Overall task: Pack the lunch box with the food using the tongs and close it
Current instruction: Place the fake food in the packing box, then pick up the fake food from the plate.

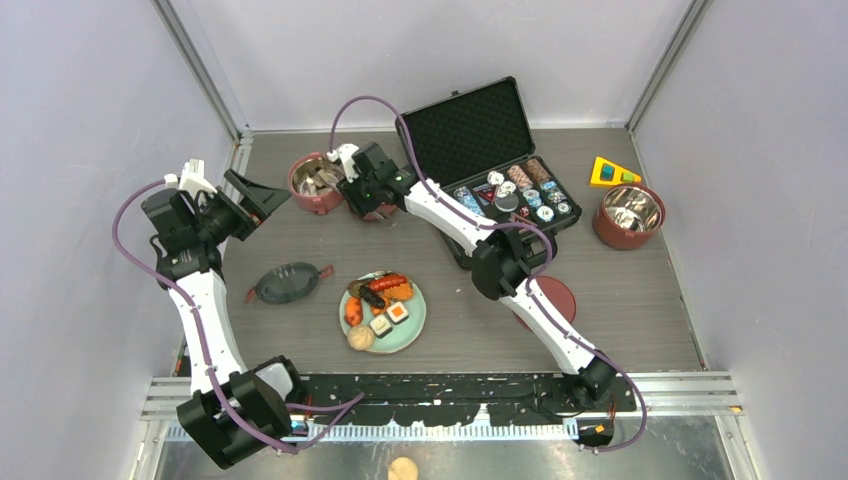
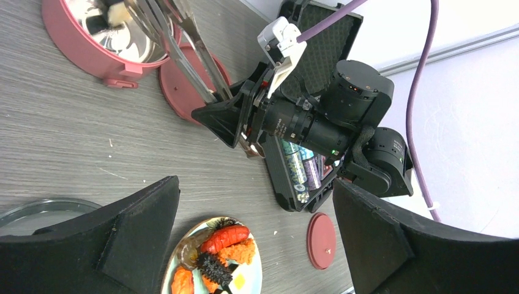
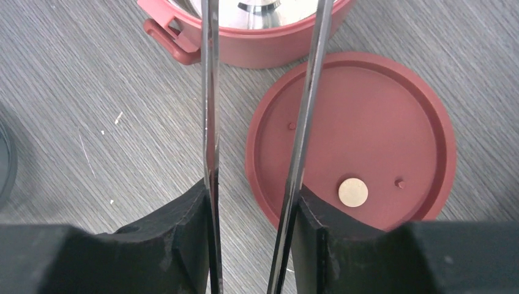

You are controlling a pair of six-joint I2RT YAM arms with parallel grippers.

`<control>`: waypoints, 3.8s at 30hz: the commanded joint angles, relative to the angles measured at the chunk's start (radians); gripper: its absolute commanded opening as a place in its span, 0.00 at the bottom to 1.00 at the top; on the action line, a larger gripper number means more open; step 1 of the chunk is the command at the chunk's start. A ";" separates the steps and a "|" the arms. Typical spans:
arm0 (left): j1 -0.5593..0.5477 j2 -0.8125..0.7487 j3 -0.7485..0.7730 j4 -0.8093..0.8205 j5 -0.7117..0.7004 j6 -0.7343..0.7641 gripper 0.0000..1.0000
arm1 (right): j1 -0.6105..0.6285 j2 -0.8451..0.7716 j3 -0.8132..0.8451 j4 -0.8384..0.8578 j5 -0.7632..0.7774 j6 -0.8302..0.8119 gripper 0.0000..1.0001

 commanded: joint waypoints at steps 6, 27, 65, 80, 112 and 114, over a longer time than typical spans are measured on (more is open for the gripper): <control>0.009 -0.010 0.006 0.038 0.025 -0.009 0.98 | 0.001 -0.058 0.057 0.064 0.009 0.014 0.51; 0.009 -0.009 0.022 0.004 0.018 0.005 0.97 | -0.020 -0.729 -0.508 -0.241 -0.237 -0.103 0.45; 0.010 -0.024 0.008 -0.017 0.026 0.030 0.96 | 0.335 -1.047 -1.266 -0.207 -0.125 -0.222 0.50; 0.010 -0.016 0.001 -0.004 0.026 0.029 0.96 | 0.380 -1.001 -1.286 -0.204 -0.096 -0.223 0.50; 0.010 -0.009 0.003 -0.002 0.024 0.022 0.95 | 0.338 -1.115 -1.152 -0.290 -0.052 -0.210 0.00; 0.010 -0.010 0.002 0.001 0.024 0.021 0.94 | 0.309 -1.121 -1.114 -0.299 -0.077 -0.202 0.01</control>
